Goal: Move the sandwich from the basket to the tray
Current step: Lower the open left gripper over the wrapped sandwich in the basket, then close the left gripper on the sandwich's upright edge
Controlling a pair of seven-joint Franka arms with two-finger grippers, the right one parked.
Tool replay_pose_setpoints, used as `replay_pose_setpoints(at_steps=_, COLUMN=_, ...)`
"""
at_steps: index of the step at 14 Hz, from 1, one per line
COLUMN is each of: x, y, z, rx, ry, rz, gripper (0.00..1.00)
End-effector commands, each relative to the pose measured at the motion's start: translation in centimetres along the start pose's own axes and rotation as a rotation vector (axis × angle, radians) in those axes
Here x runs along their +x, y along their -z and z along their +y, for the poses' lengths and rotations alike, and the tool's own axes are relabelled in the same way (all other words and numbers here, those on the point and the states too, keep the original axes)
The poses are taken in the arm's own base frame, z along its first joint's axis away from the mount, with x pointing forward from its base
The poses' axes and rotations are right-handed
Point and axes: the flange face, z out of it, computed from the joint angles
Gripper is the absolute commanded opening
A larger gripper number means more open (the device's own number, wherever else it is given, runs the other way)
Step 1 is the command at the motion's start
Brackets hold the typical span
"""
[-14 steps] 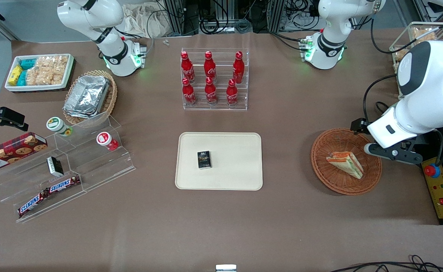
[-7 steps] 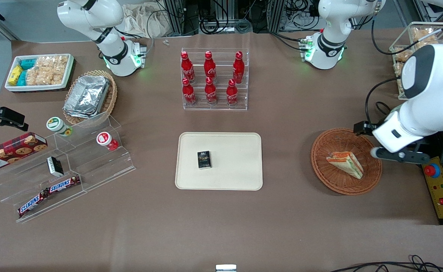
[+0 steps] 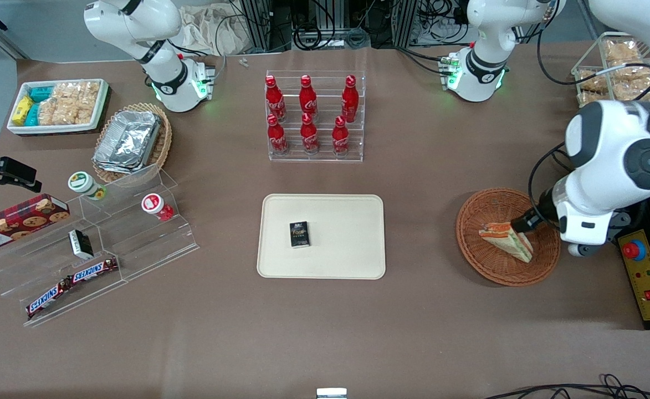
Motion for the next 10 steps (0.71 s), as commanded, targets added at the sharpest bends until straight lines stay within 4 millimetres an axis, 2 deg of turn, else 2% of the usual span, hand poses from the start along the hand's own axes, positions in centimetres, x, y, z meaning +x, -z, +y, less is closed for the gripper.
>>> replay_pose_setpoints(at_steps=1, x=-0.6, y=-3.8, z=-1.0, rx=-0.052, ry=0.223, rz=0.036, gripper=1.0)
replay_pose_setpoints(at_steps=4, x=0.2, y=-7.3, z=-1.7, rx=-0.059, ry=0.356, rz=0.032, gripper=1.0)
replay_pose_setpoints(at_steps=7, x=1.7, y=-8.8, z=-3.2, rx=-0.036, ry=0.407, rz=0.024, gripper=1.0)
replay_pose_setpoints(at_steps=10, x=1.8, y=-10.2, z=-3.0, rx=-0.041, ry=0.456, rz=0.018, gripper=1.0)
